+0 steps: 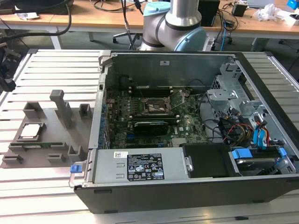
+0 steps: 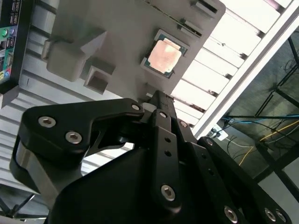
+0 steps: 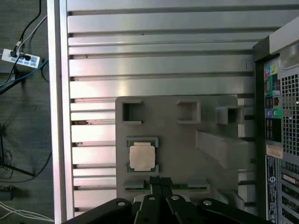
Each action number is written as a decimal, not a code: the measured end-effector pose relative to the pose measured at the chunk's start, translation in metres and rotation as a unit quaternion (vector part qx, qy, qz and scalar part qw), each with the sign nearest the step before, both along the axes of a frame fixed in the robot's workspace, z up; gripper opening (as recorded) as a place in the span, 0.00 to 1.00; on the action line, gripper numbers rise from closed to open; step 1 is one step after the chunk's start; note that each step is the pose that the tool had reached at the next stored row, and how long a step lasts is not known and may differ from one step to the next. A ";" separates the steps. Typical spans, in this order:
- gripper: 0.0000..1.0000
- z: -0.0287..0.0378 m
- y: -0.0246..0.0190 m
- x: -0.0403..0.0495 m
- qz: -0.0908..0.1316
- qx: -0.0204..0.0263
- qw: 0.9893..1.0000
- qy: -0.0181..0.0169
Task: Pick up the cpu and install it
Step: 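Reach for the cpu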
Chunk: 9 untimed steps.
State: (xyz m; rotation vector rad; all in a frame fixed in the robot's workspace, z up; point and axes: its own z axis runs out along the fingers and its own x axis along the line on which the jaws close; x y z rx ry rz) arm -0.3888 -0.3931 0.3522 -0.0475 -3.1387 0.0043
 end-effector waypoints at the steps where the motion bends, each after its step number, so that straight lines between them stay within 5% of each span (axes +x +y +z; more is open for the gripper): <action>1: 0.11 -0.0027 0.0000 -0.0035 0.000 0.000 1.000 0.000; 9: 0.11 -0.0039 0.0000 -0.0071 0.000 0.000 1.000 0.000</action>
